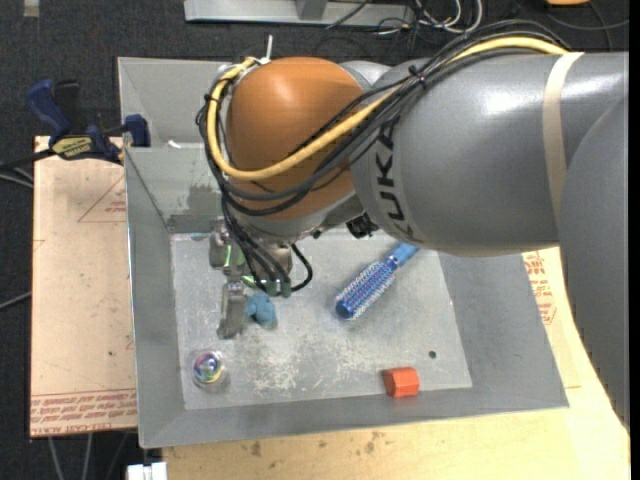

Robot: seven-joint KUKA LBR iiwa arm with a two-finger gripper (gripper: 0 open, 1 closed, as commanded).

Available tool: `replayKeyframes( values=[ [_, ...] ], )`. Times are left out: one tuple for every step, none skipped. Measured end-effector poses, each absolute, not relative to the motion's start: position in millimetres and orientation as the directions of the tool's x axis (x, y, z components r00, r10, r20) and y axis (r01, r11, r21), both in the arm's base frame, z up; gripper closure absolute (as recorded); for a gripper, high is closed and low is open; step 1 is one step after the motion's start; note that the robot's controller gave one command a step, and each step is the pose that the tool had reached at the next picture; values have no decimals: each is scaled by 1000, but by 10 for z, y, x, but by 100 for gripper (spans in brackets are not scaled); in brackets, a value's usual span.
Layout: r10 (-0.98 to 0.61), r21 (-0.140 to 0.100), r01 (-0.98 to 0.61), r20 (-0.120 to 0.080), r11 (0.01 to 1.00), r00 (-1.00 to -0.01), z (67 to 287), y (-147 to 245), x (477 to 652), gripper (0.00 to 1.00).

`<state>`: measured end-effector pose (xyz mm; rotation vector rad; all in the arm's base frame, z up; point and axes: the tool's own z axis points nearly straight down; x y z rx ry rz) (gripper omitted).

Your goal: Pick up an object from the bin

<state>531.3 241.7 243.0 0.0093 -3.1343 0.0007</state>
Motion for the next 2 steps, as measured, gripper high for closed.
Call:
replayKeyframes(
  values=[
    [0, -3, 0, 6, 1000, -1000, 977, 1749, 5683, 0],
    [47, 3, 47, -7, 999, -999, 699, 1582, 6095, 0]
  ],
)
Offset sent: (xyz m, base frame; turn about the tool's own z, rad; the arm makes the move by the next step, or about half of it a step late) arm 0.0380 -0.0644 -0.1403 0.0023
